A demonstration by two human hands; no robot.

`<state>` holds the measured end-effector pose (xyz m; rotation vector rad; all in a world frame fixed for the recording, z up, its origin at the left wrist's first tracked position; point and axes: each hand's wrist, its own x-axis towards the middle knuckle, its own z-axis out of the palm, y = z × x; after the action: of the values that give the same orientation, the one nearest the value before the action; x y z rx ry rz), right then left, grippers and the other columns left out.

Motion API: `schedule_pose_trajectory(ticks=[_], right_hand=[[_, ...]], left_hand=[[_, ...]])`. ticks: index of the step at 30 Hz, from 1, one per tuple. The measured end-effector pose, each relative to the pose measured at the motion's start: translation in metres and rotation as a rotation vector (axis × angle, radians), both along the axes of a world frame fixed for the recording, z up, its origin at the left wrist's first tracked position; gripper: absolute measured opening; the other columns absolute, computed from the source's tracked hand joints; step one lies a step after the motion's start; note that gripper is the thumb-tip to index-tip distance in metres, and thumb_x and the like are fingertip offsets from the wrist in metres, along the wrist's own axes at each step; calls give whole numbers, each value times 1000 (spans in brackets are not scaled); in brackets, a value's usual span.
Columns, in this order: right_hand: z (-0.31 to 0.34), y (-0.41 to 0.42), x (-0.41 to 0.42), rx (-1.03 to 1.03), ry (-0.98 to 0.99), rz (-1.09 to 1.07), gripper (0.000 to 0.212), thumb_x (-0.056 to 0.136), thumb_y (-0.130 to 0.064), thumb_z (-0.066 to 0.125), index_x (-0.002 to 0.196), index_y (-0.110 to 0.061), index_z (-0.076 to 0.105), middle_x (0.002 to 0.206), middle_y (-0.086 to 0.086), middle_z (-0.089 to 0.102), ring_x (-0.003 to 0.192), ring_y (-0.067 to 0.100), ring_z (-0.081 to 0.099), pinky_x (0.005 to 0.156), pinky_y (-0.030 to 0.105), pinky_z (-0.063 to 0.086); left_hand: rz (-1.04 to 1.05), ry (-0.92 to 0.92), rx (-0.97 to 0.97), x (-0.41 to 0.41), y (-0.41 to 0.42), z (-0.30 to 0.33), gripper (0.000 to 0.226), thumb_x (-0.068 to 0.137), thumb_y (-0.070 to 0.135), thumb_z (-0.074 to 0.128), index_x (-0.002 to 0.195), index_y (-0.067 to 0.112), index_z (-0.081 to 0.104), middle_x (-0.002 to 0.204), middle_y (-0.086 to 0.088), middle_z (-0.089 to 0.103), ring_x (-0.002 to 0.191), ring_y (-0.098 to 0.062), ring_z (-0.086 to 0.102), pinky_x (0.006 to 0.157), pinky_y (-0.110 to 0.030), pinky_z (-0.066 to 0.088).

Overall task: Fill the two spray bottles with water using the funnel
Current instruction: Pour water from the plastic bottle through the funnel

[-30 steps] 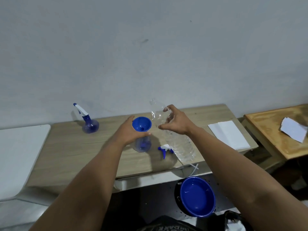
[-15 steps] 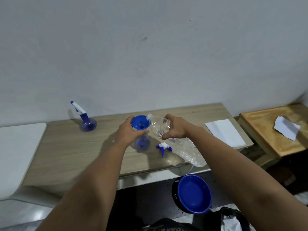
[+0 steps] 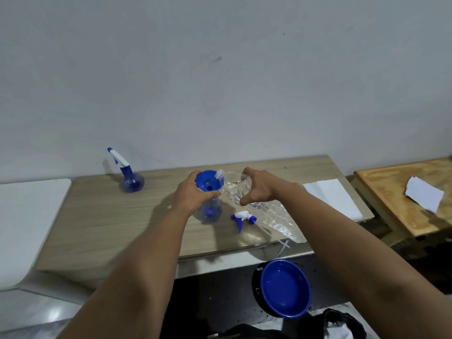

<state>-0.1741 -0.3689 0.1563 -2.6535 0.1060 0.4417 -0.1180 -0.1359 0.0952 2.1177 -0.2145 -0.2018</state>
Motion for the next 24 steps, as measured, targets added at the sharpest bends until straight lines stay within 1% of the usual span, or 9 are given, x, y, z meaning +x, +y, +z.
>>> schedule_pose_trajectory(ticks=[3, 7, 12, 18, 24], right_hand=[[2, 2, 2, -35, 13, 14, 75, 68, -41, 90, 128, -20, 50, 86, 1, 68, 89, 27, 65, 71, 34, 49], [5, 4, 2, -52, 29, 16, 77, 70, -42, 90, 131, -18, 49, 82, -1, 65, 90, 26, 63, 69, 33, 45], [7, 6, 3, -74, 44, 18, 80, 70, -42, 89, 134, -18, 49, 83, -3, 62, 91, 25, 62, 67, 33, 45], [12, 8, 5, -97, 61, 26, 83, 71, -43, 90, 137, -17, 48, 83, -5, 58, 94, 26, 61, 72, 33, 45], [15, 9, 6, -108, 67, 38, 84, 72, -42, 90, 139, -15, 47, 81, -11, 51, 95, 27, 58, 70, 33, 42]], left_hand=[[3, -7, -1, -1, 0, 0, 76, 57, 46, 93, 121, 35, 54, 105, 18, 62, 102, -13, 63, 91, -36, 55], [13, 6, 11, 0, 0, -1, 88, 55, 50, 92, 131, 32, 53, 111, 16, 62, 103, -14, 63, 93, -37, 54], [24, 23, 22, 0, 0, -1, 97, 46, 61, 88, 132, 36, 52, 117, 14, 65, 105, -13, 64, 92, -39, 56], [23, -4, 19, -1, 0, -1, 89, 52, 52, 92, 131, 33, 53, 113, 13, 65, 103, -15, 64, 92, -40, 56], [12, -11, 30, -1, 0, -1, 89, 54, 51, 92, 132, 32, 52, 110, 16, 62, 103, -14, 63, 92, -39, 56]])
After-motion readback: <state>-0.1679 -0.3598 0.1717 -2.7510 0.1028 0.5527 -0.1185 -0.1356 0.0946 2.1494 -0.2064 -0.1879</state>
